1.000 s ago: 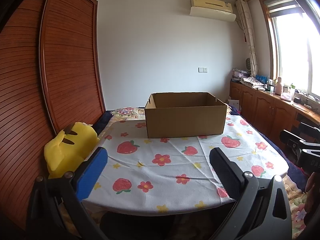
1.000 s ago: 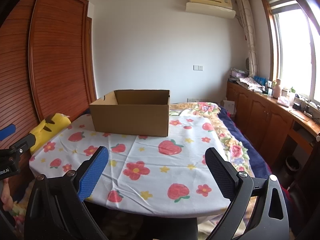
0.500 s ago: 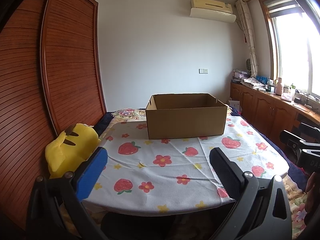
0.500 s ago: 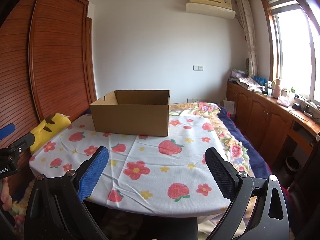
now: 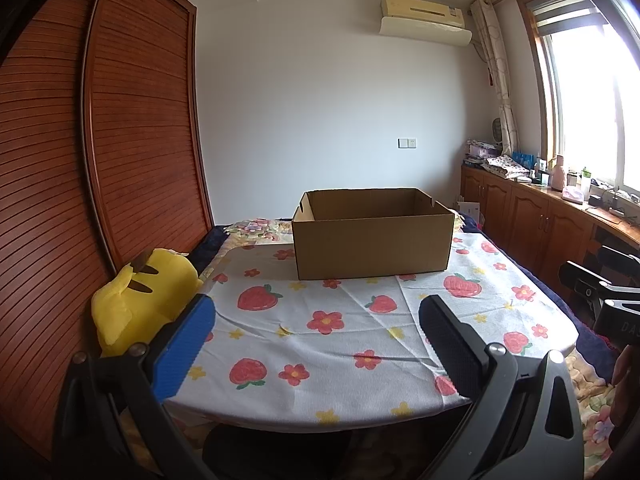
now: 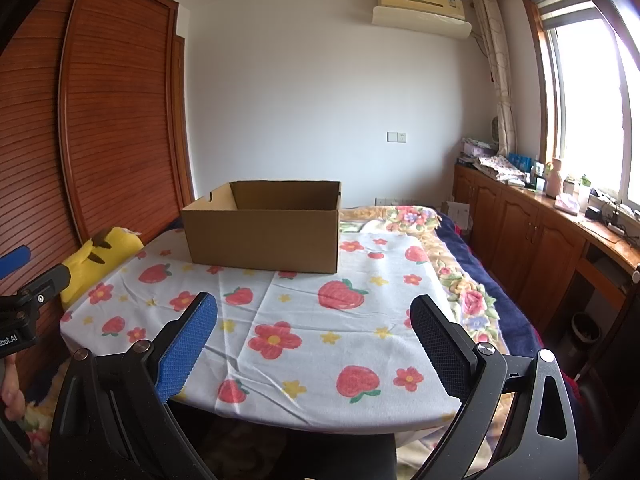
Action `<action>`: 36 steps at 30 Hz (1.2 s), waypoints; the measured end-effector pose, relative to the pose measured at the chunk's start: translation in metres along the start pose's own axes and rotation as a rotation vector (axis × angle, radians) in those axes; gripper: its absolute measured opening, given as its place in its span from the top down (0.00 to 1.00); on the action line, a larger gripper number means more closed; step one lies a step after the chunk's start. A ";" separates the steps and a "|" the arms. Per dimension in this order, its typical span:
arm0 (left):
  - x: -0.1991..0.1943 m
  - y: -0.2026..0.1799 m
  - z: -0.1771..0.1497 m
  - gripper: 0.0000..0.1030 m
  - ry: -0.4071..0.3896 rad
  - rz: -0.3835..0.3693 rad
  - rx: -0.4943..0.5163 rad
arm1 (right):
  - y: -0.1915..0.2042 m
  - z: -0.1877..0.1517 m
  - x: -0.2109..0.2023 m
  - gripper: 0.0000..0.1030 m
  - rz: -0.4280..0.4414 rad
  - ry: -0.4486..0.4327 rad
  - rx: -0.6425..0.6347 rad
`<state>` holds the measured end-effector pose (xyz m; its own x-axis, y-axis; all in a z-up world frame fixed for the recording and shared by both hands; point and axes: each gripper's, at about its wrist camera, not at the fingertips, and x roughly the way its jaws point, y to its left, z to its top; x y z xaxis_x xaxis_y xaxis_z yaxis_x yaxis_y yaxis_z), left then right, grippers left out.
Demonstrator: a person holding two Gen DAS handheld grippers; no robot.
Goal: Organize snacks
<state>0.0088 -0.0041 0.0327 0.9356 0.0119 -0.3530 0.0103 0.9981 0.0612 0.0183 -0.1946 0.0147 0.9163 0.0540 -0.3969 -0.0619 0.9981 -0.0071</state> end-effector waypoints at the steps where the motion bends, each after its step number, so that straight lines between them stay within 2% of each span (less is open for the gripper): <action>1: 0.000 0.000 0.000 0.00 0.000 0.000 0.001 | 0.000 0.000 0.000 0.04 0.000 0.000 0.000; 36: -0.004 0.000 0.002 0.00 -0.014 0.004 0.000 | 0.001 0.000 -0.001 0.04 -0.004 -0.005 -0.003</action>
<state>0.0057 -0.0045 0.0363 0.9404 0.0149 -0.3396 0.0068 0.9980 0.0626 0.0169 -0.1932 0.0153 0.9184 0.0499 -0.3926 -0.0590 0.9982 -0.0111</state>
